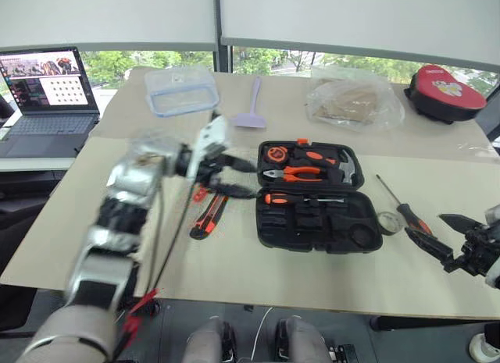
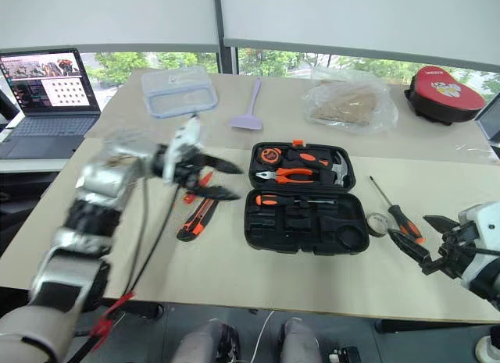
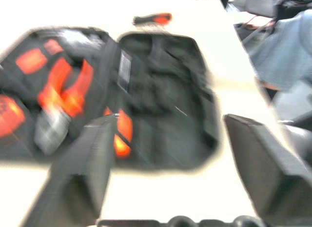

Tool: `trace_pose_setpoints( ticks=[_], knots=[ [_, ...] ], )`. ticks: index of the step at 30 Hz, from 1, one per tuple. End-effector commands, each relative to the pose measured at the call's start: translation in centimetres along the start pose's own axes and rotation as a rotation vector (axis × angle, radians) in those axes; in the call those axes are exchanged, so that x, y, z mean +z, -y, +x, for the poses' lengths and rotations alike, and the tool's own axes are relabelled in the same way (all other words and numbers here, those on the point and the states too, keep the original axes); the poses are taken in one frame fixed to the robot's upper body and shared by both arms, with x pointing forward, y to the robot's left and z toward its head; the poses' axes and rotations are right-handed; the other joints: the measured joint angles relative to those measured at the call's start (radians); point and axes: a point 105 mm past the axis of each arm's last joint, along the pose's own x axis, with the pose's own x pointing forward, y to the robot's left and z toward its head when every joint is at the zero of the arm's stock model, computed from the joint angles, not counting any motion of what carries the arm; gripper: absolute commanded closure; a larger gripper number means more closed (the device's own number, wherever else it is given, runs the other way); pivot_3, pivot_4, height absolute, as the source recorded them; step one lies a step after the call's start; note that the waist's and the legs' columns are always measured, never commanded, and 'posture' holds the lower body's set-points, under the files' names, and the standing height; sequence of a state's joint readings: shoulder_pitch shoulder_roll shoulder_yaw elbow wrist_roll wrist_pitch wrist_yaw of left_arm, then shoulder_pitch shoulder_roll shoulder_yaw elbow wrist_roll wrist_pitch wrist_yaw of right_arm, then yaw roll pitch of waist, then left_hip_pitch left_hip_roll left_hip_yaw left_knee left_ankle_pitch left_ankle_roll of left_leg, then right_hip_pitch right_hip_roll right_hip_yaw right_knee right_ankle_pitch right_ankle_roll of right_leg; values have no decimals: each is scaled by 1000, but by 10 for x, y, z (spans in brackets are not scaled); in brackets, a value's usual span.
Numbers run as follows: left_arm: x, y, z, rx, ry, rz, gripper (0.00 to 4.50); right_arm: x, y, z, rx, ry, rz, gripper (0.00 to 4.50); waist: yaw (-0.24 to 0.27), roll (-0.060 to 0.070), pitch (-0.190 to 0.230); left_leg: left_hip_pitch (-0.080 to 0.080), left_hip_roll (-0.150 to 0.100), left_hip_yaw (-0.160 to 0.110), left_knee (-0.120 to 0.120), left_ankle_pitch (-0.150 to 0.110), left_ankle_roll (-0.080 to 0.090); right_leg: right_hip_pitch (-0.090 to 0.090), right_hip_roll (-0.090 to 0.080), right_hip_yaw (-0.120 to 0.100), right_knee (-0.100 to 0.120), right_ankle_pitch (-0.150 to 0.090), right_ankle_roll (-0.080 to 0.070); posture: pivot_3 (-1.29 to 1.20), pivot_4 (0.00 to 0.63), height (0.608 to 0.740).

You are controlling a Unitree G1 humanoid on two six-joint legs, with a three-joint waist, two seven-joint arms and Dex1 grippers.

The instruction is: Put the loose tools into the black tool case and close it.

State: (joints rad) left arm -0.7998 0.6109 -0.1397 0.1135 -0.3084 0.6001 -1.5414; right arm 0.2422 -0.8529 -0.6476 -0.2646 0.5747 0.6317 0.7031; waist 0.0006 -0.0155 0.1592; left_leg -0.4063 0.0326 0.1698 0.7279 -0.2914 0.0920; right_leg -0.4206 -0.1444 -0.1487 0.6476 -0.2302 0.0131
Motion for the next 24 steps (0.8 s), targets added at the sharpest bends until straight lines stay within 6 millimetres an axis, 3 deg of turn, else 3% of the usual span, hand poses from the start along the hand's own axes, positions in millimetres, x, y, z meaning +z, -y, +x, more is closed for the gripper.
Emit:
trace_pose_setpoints(
  ticks=[1, 7, 13, 16, 20, 24],
  knots=[
    [23, 31, -10, -71, 29, 43, 45, -3, 20, 11, -10, -9, -38, 0, 8, 0, 0, -1, -1, -1, 0, 0, 1, 1, 0, 0, 0, -4, 6, 0, 150, 731],
    [30, 56, -17, -79, 15, 32, 45, -24, 38, 31, 5, -73, -54, 0, 8, 5, 0, 0, -1, -1, 0, 0, 1, 1, 1, 3, 0, -2, 4, 0, 150, 731],
    [32, 60, -17, -23, 23, 35, 45, -44, 49, 41, 12, -139, -55, 0, 4, 7, 0, 1, -1, 0, 0, 1, 0, 1, 1, 4, 1, -4, 7, 0, 150, 731],
    [31, 61, -17, -14, 20, 34, 0, -44, 51, 43, 17, -125, -43, 737, 2, 7, 0, 1, -1, 0, 0, 1, 0, 1, 1, 4, 1, -4, 7, 0, 150, 731],
    [29, 59, -17, -6, 8, 31, 0, -39, 52, 42, 18, -95, -24, 2098, 1, 8, 0, 1, -1, 0, 0, 1, 0, 1, 1, 4, 1, -4, 6, 0, 150, 731],
    [25, 57, -18, -1, -10, 36, 0, -10, 53, 32, 47, -24, -75, 3409, 2, 9, 0, 0, -1, 0, 0, 1, 0, 1, 1, 4, 1, -4, 7, 0, 150, 731]
  ],
)
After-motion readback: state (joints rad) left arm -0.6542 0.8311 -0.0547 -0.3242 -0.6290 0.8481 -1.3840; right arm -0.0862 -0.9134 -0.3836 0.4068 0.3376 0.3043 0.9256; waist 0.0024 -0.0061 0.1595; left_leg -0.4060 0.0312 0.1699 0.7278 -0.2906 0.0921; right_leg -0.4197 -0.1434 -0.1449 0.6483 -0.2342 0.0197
